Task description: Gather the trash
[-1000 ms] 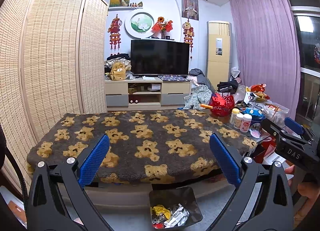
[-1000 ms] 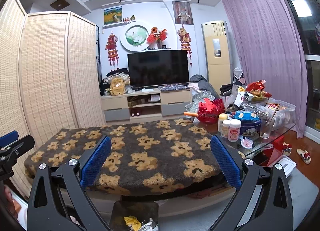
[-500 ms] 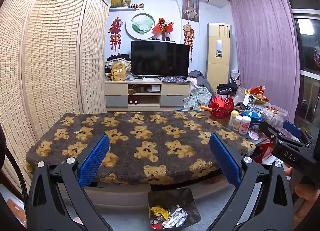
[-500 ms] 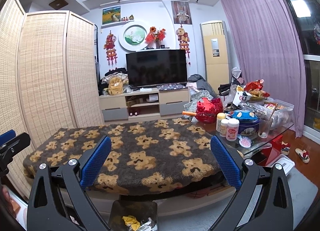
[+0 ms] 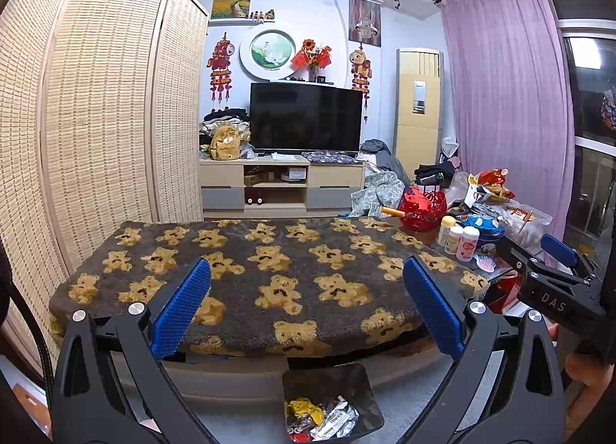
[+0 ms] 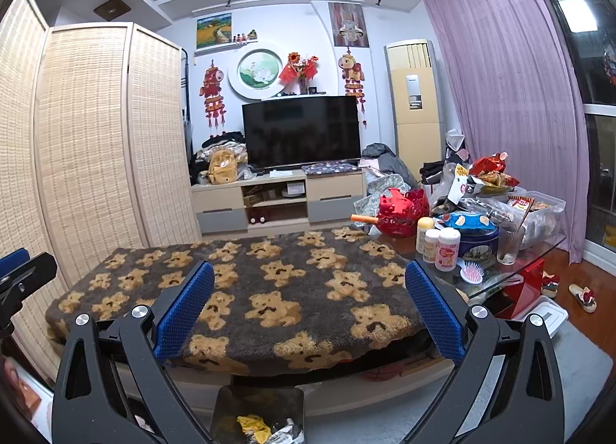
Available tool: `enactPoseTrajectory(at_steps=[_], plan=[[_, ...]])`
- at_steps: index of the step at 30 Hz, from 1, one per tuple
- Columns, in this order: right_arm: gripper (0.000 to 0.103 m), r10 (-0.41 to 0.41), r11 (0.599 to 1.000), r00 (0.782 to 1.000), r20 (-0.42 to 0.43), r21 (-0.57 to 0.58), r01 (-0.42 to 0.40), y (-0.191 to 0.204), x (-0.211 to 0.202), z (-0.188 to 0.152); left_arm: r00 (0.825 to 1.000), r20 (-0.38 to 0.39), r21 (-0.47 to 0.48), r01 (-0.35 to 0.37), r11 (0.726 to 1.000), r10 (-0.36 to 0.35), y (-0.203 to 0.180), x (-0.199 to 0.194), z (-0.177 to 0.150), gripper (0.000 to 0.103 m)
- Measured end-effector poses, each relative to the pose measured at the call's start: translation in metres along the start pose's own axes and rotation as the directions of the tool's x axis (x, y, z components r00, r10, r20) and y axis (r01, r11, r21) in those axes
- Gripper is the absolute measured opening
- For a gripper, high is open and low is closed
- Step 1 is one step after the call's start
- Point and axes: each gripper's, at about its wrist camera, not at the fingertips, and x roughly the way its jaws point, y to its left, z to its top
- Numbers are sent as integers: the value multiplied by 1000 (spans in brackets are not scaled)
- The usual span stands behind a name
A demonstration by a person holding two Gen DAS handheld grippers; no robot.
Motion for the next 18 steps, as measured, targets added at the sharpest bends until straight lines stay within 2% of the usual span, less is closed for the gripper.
enactPoseTrajectory(at_steps=[18], plan=[[100,-7,1000,1000,-5,3,7,0,-3,1,1000,-17,2,14,1000,-14,-2,3,-2,95]])
